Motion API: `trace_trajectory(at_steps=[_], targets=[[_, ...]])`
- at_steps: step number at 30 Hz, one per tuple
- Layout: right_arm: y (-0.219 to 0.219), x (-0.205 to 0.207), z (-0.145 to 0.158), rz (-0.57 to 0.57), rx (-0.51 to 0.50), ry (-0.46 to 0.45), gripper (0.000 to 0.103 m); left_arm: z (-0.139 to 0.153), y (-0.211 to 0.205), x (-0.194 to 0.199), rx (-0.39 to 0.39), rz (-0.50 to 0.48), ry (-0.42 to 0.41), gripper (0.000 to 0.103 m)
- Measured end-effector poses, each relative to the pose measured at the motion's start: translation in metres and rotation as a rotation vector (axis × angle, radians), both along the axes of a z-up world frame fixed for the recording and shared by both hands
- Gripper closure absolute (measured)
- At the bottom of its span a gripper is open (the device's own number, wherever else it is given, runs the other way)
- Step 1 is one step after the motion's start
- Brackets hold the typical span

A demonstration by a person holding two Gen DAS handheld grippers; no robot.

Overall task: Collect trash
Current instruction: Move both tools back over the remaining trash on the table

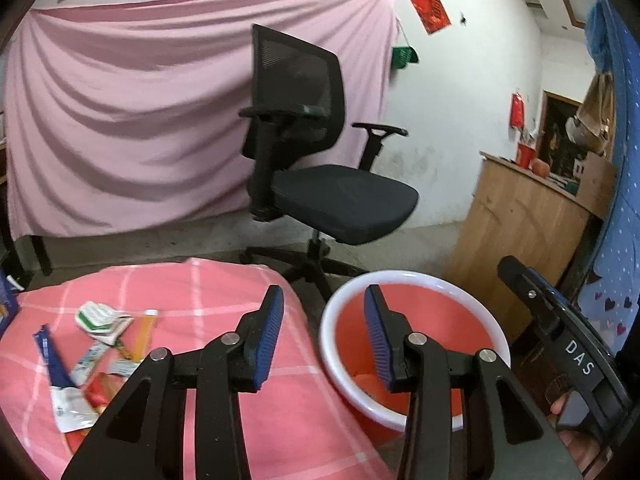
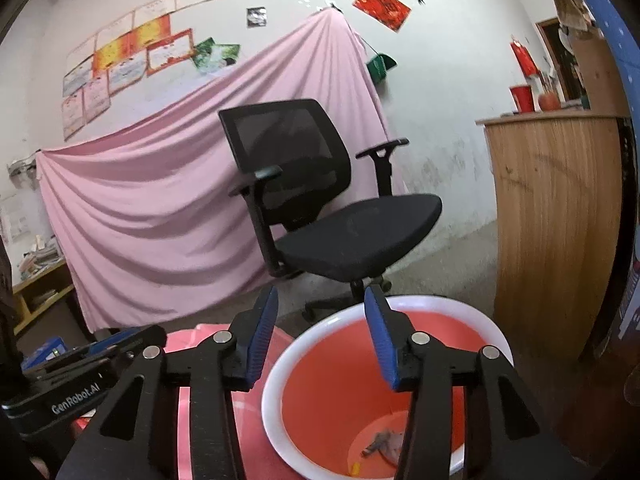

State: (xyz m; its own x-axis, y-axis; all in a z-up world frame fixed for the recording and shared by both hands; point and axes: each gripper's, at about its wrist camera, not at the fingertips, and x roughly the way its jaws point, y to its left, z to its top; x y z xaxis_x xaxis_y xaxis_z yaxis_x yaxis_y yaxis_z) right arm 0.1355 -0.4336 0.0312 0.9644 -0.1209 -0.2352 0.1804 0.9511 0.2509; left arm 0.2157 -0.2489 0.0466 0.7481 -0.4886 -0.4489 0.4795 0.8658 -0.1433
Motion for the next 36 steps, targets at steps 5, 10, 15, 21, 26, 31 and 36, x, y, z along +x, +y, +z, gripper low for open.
trace_trajectory(at_steps=[5, 10, 15, 21, 26, 31, 36], targets=[[0.015, -0.002, 0.007, 0.015, -0.035, -0.049, 0.021, 0.01, 0.04, -0.009, -0.041, 0.105, -0.048, 0.031], [0.034, -0.004, 0.013, 0.029, -0.073, -0.106, 0.001, 0.013, 0.087, -0.021, -0.088, 0.242, -0.113, 0.001], [0.056, -0.009, 0.018, 0.087, -0.103, -0.182, 0.0, 0.011, 0.128, -0.032, -0.077, 0.341, -0.135, 0.001], [0.092, -0.008, 0.021, 0.182, -0.159, -0.245, 0.0, 0.007, 0.175, -0.052, -0.053, 0.438, -0.192, 0.001], [0.12, -0.002, 0.019, 0.259, -0.191, -0.253, 0.0, -0.001, 0.2, -0.059, -0.017, 0.474, -0.2, 0.001], [0.145, 0.019, 0.01, 0.314, -0.246, -0.175, 0.0, -0.015, 0.219, -0.045, -0.005, 0.486, -0.09, 0.001], [0.158, 0.049, -0.004, 0.356, -0.263, -0.03, 0.0, -0.025, 0.224, -0.016, -0.009, 0.497, 0.042, 0.002]])
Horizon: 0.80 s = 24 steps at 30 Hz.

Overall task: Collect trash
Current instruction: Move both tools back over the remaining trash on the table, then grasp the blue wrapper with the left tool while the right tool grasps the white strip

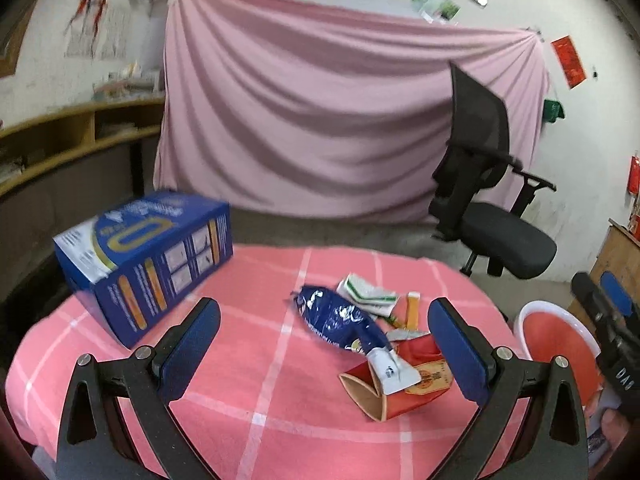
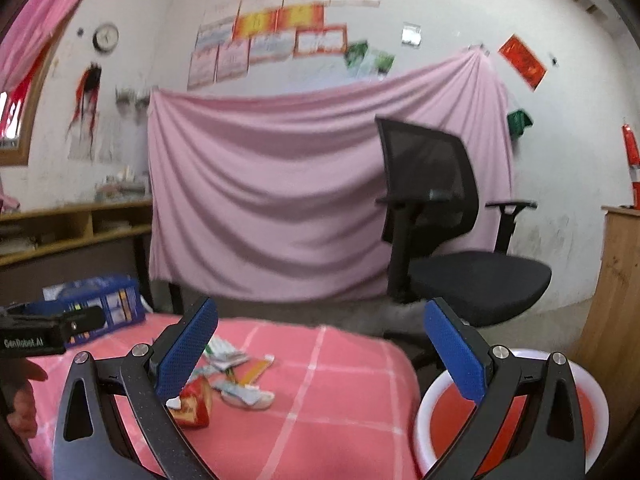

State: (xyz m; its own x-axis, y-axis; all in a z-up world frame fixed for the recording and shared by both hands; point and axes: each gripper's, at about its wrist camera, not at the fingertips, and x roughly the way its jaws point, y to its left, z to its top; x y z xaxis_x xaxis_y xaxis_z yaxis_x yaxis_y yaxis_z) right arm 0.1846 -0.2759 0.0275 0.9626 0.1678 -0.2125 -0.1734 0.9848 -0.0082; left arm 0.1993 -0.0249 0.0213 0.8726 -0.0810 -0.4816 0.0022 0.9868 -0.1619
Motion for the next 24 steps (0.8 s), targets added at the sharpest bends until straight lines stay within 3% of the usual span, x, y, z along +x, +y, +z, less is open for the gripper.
trace_trajectory(at_steps=[4, 8, 9, 15, 17, 20, 24], targets=[[0.001, 0.024, -0.012, 0.026, 0.012, 0.126, 0.003, -0.009, 0.001, 0.019, -0.026, -0.013, 0.073, 0.003], [0.004, 0.047, -0.023, 0.067, 0.015, 0.247, 0.026, -0.021, -0.002, 0.044, -0.056, -0.041, 0.181, 0.027], [0.007, 0.053, -0.028, 0.086, 0.012, 0.281, 0.029, -0.024, -0.003, 0.049, -0.064, -0.049, 0.212, 0.035], [0.029, 0.075, -0.049, 0.188, -0.023, 0.432, 0.049, -0.041, -0.003, 0.071, -0.134, -0.088, 0.348, 0.058], [0.035, 0.08, -0.054, 0.218, -0.036, 0.472, 0.055, -0.04, -0.003, 0.073, -0.145, -0.096, 0.358, 0.06], [0.042, 0.091, -0.062, 0.265, -0.041, 0.541, 0.056, -0.036, -0.005, 0.072, -0.151, -0.115, 0.371, 0.068], [0.053, 0.1, -0.075, 0.323, -0.064, 0.632, 0.067, -0.033, -0.002, 0.071, -0.16, -0.134, 0.394, 0.069]])
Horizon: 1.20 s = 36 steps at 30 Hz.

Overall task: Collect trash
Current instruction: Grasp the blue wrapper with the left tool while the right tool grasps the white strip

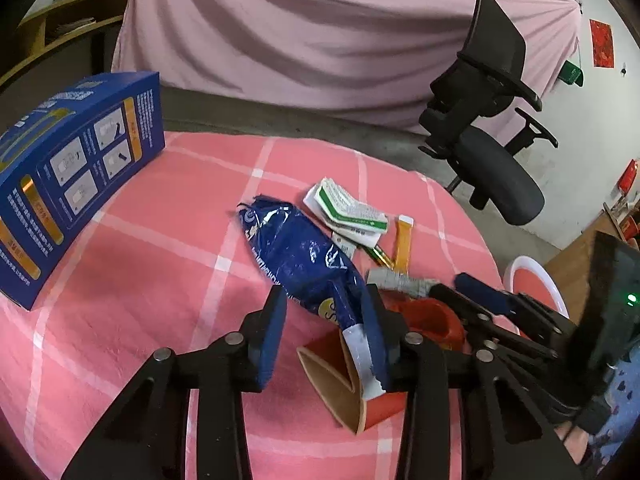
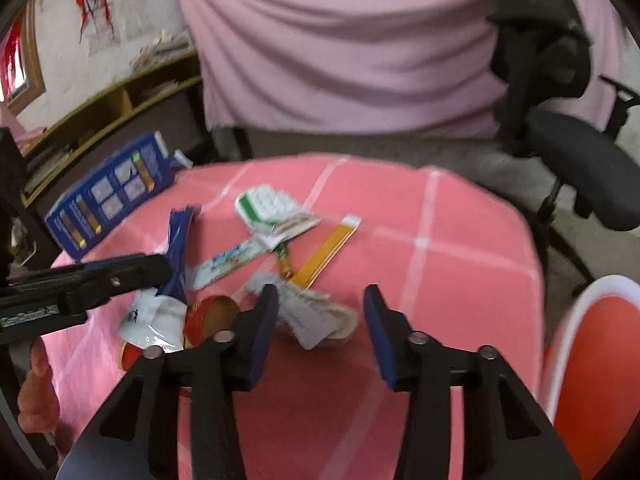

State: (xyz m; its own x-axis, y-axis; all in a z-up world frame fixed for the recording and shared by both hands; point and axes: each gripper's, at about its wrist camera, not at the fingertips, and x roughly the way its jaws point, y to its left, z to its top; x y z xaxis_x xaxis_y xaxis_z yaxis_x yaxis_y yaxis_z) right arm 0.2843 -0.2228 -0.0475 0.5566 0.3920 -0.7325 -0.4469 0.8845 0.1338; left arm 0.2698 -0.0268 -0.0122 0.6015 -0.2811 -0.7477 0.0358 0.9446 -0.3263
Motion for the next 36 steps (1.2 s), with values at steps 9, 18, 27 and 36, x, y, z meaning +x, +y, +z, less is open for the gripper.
trace_trajectory(at_steps=[9, 18, 27, 36], targets=[[0.001, -0.008, -0.002, 0.038, -0.026, 0.036, 0.072, -0.002, 0.009, -0.001, -0.109, -0.031, 0.056, 0.069], [0.001, -0.006, -0.002, 0.038, -0.017, 0.033, 0.082, -0.003, 0.013, 0.008, -0.188, -0.045, 0.111, 0.069], [-0.009, -0.01, 0.003, 0.004, 0.018, 0.013, 0.082, -0.002, 0.018, 0.014, -0.256, -0.046, 0.132, 0.072], [-0.025, -0.022, 0.014, -0.038, 0.062, -0.051, 0.082, 0.009, 0.0, 0.007, -0.213, -0.105, 0.085, 0.093]])
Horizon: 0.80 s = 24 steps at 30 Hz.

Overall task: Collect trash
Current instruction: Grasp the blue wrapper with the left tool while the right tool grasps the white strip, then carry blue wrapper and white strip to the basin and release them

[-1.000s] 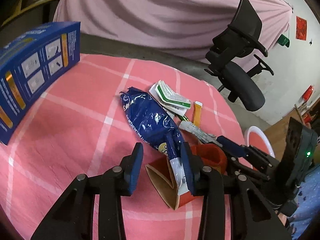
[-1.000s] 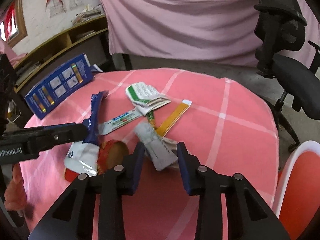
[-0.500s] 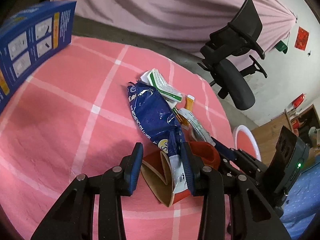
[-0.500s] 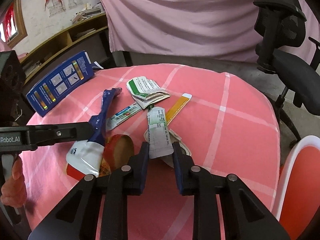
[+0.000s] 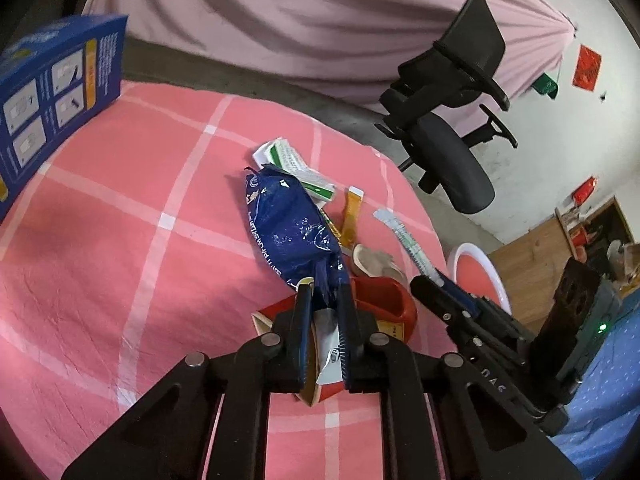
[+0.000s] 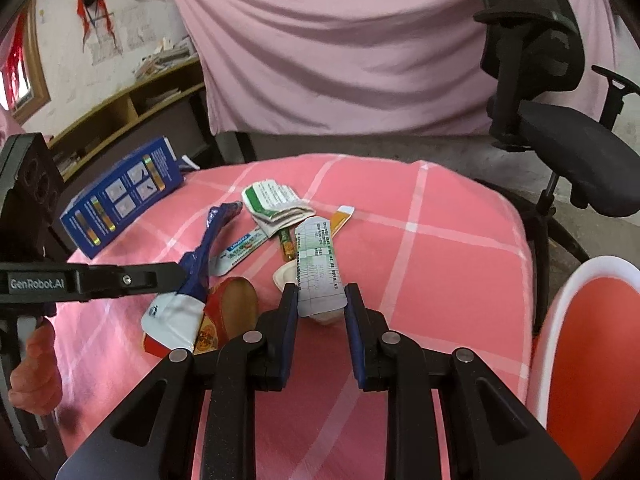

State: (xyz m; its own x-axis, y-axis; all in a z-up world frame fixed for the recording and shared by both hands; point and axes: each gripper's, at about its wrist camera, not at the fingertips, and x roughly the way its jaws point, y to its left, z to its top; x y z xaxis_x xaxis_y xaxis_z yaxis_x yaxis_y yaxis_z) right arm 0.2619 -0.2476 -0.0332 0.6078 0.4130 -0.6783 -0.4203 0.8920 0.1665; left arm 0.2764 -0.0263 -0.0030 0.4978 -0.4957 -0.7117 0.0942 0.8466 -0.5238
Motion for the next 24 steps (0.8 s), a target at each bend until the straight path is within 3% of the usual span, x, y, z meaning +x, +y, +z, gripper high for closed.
trace_trajectory(at_steps=[11, 24], targets=[[-0.009, -0.025, 0.018, -0.02, 0.026, -0.149, 0.082, 0.009, -0.018, -0.018, 0.072, 0.024, -0.099, 0.099], [-0.033, -0.074, 0.053, -0.107, 0.114, -0.463, 0.082, 0.057, -0.058, -0.065, 0.161, 0.075, -0.441, 0.099]])
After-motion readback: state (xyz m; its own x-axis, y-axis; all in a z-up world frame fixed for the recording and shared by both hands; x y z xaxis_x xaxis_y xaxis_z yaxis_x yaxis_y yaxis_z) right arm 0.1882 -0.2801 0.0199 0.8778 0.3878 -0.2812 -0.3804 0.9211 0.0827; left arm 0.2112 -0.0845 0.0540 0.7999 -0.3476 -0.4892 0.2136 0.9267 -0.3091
